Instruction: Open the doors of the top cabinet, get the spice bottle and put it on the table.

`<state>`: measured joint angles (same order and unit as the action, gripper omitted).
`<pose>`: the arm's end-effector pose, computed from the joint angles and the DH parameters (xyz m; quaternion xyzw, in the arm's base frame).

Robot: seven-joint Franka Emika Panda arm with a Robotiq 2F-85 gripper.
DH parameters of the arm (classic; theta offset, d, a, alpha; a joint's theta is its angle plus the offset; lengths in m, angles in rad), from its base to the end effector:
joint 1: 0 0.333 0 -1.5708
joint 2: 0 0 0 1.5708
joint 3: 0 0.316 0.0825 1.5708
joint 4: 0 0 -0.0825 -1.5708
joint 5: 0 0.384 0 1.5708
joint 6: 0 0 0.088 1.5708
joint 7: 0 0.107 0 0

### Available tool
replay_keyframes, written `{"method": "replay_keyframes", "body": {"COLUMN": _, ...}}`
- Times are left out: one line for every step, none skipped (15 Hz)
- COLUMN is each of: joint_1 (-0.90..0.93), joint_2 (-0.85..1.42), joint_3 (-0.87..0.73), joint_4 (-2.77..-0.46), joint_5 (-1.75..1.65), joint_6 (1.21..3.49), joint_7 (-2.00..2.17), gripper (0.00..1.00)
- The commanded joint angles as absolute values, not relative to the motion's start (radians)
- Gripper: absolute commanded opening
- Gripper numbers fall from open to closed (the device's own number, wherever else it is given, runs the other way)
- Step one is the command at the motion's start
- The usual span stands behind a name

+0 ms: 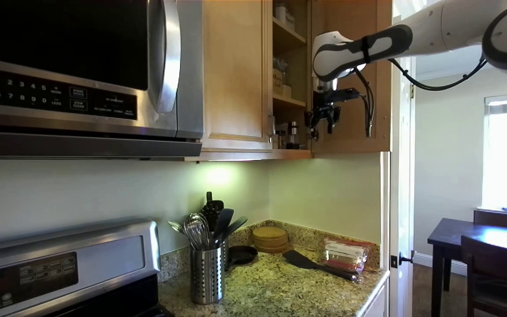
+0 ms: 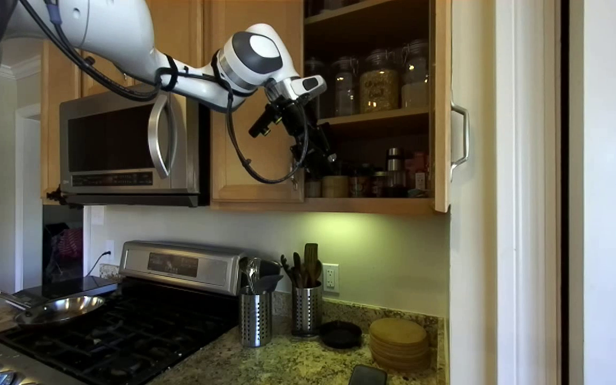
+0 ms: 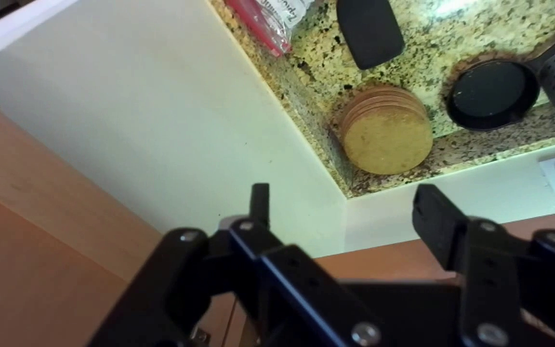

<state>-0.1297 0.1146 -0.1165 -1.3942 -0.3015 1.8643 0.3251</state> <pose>0.5926 -0.1673 0.6782 0.9379 -0.2558 0.1811 0.1485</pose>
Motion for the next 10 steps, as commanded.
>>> {"method": "replay_keyframes", "body": {"joint_1": -0.165, "joint_2": 0.168, "joint_3": -0.123, "joint_4": -1.365, "joint_5": -0.197, "joint_6": 1.918, "joint_7": 0.229, "gripper": 1.00}}
{"method": "replay_keyframes", "body": {"joint_1": -0.174, "joint_2": 0.178, "joint_3": -0.122, "joint_4": -1.359, "joint_5": -0.172, "joint_6": 1.933, "joint_7": 0.199, "gripper": 1.00}}
{"method": "replay_keyframes", "body": {"joint_1": -0.182, "joint_2": 0.190, "joint_3": -0.120, "joint_4": -1.352, "joint_5": -0.137, "joint_6": 1.957, "joint_7": 0.171, "gripper": 1.00}}
{"method": "replay_keyframes", "body": {"joint_1": -0.188, "joint_2": 0.199, "joint_3": -0.118, "joint_4": -1.343, "joint_5": -0.109, "joint_6": 1.972, "joint_7": 0.148, "gripper": 1.00}}
{"method": "replay_keyframes", "body": {"joint_1": -0.193, "joint_2": 0.209, "joint_3": -0.114, "joint_4": -1.332, "joint_5": -0.075, "joint_6": 1.989, "joint_7": 0.119, "gripper": 1.00}}
{"method": "replay_keyframes", "body": {"joint_1": -0.197, "joint_2": 0.217, "joint_3": -0.112, "joint_4": -1.322, "joint_5": -0.046, "joint_6": 2.001, "joint_7": 0.092, "gripper": 1.00}}
{"method": "replay_keyframes", "body": {"joint_1": -0.199, "joint_2": 0.226, "joint_3": -0.110, "joint_4": -1.307, "joint_5": -0.017, "joint_6": 2.007, "joint_7": 0.066, "gripper": 1.00}}
{"method": "replay_keyframes", "body": {"joint_1": -0.200, "joint_2": 0.231, "joint_3": -0.109, "joint_4": -1.297, "joint_5": 0.009, "joint_6": 2.013, "joint_7": 0.042, "gripper": 1.00}}
{"method": "replay_keyframes", "body": {"joint_1": -0.199, "joint_2": 0.236, "joint_3": -0.106, "joint_4": -1.285, "joint_5": 0.036, "joint_6": 2.016, "joint_7": 0.017, "gripper": 1.00}}
{"method": "replay_keyframes", "body": {"joint_1": -0.198, "joint_2": 0.240, "joint_3": -0.103, "joint_4": -1.274, "joint_5": 0.060, "joint_6": 2.014, "joint_7": -0.004, "gripper": 1.00}}
